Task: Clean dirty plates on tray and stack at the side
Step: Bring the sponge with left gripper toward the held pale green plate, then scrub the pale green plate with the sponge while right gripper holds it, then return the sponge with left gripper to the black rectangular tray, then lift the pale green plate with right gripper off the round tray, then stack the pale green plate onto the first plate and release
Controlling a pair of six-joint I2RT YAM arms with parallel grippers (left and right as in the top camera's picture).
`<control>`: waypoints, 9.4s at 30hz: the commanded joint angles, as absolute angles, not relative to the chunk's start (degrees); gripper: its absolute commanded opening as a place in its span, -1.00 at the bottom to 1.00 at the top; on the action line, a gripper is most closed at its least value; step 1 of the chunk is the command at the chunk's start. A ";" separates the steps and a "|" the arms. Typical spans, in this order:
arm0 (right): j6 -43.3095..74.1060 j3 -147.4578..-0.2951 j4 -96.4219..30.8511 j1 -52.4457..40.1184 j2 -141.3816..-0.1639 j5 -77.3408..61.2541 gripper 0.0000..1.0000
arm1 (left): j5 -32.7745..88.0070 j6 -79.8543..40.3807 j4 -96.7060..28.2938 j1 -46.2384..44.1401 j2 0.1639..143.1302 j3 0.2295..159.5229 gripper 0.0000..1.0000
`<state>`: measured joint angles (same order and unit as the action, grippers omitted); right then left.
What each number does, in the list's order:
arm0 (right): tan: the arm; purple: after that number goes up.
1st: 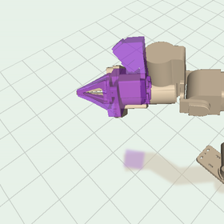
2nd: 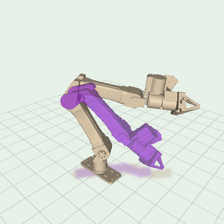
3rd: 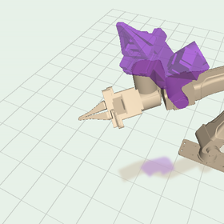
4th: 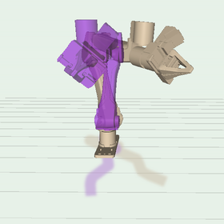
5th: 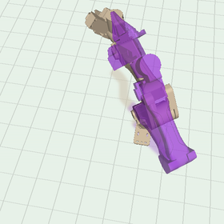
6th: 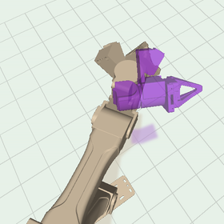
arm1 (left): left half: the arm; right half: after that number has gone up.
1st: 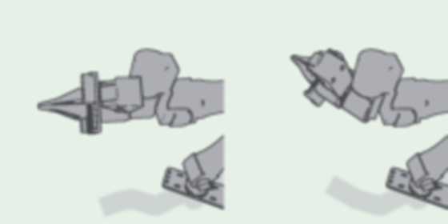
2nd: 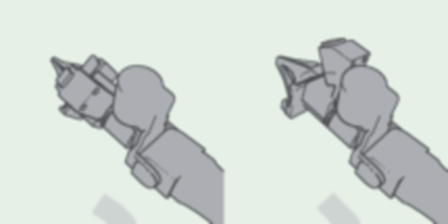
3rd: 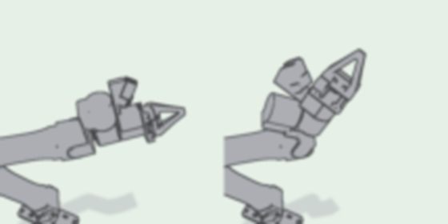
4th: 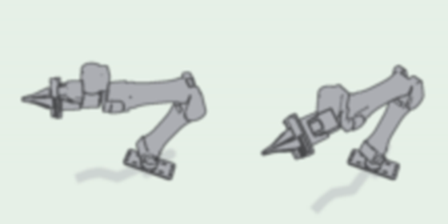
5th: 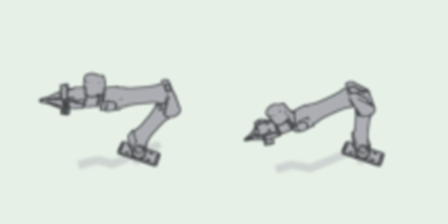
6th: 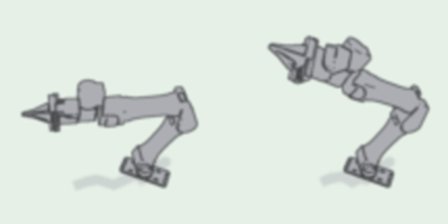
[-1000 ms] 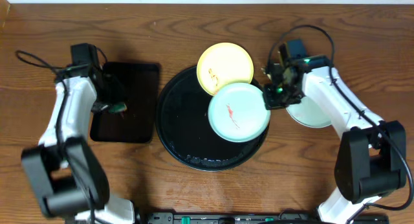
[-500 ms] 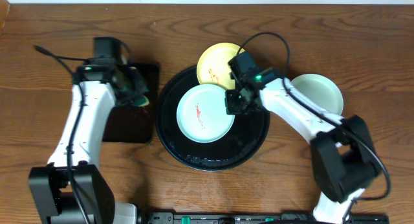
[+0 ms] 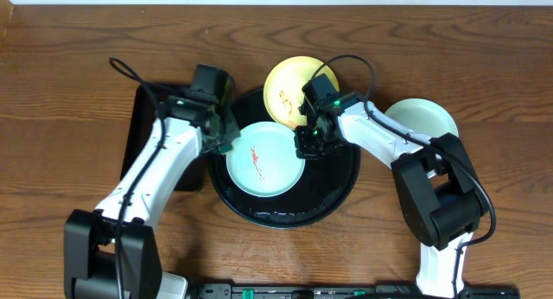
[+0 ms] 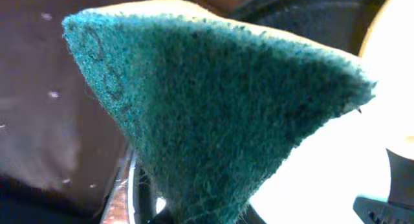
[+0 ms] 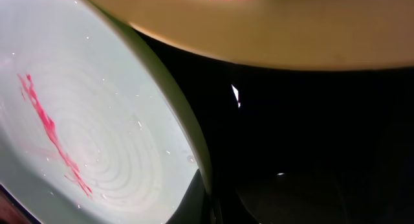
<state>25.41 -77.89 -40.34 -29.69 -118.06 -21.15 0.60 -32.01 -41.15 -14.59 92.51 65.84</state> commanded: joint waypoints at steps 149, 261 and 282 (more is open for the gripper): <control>22.15 -77.91 -38.28 -29.87 -119.92 -24.10 -0.98 | -18.46 -18.39 -57.43 -17.61 108.53 87.11 -0.85; 25.50 -80.77 -46.68 1.50 -108.90 3.33 -0.98 | -2.52 -18.37 -56.07 0.25 108.55 89.58 -0.85; 17.91 -80.79 -57.58 13.15 -108.44 -1.54 -0.25 | -2.52 -18.35 -56.07 0.25 108.55 89.58 -0.84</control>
